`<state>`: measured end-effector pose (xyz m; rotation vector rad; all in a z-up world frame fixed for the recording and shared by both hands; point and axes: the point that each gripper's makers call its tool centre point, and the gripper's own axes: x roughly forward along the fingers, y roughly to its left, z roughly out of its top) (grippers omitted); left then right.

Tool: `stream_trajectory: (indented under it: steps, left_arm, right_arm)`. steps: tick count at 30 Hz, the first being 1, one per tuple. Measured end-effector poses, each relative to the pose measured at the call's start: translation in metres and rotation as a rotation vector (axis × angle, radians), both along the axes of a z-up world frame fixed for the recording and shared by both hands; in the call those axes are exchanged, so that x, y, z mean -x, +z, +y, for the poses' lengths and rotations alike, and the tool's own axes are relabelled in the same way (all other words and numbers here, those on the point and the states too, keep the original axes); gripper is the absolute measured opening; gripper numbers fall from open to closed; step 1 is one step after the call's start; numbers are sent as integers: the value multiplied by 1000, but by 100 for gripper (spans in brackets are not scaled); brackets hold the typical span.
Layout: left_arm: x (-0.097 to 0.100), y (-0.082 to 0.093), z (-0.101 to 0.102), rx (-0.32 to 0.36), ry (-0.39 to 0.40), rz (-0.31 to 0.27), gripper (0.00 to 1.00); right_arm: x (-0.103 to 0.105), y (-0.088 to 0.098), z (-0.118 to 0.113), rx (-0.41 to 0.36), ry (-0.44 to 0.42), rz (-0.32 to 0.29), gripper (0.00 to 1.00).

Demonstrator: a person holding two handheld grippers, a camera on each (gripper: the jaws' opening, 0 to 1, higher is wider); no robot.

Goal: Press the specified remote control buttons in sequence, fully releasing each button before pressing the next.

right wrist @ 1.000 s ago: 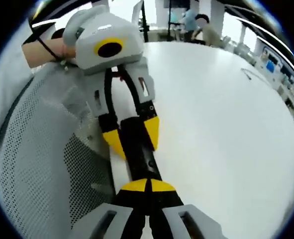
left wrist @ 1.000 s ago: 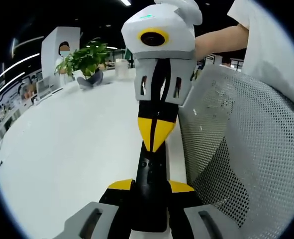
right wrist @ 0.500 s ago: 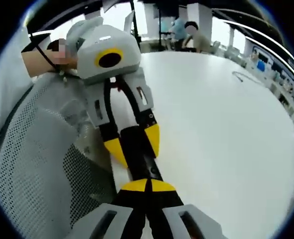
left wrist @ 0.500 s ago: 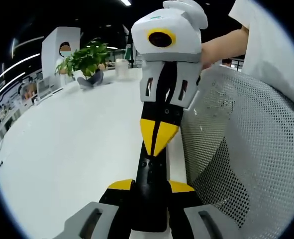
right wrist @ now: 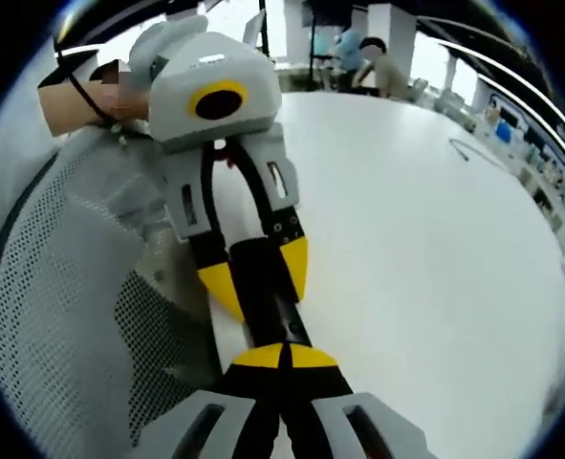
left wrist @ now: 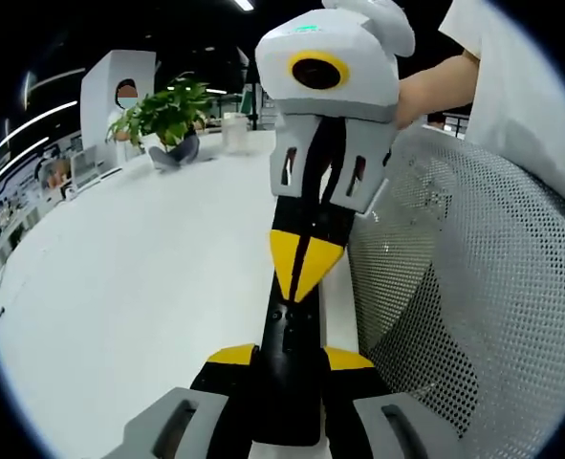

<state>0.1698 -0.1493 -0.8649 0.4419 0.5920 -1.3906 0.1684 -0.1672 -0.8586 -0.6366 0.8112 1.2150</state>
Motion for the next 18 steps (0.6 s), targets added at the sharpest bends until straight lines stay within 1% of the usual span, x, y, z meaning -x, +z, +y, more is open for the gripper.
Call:
stream_trajectory:
  steps: [3, 5, 8, 9, 11, 12, 14, 15, 18]
  left_arm:
    - [0, 0, 0, 1, 5, 5, 25]
    - [-1, 1, -1, 4, 17, 20, 25]
    - [0, 0, -1, 3, 14, 15, 25]
    - [0, 0, -1, 3, 16, 16, 25]
    - [0, 0, -1, 3, 16, 17, 25]
    - [0, 0, -1, 3, 17, 17, 25]
    - [0, 0, -1, 2, 13, 13, 25]
    - [0, 0, -1, 2, 14, 14, 25]
    - [0, 1, -1, 2, 13, 16, 25]
  right_arm:
    - [0, 0, 0, -2, -24, -11, 0]
    - [-1, 1, 1, 3, -32, -12, 0]
    - [0, 1, 1, 8, -39, -15, 0]
    - [1, 2, 2, 5, -35, -16, 0]
    - [11, 2, 9, -15, -20, 11, 0]
    - [12, 1, 10, -14, -17, 10, 0]
    - [11, 1, 10, 24, 31, -43, 0]
    - [12, 0, 11, 35, 49, -59, 0]
    - [12, 0, 11, 28, 40, -49, 0]
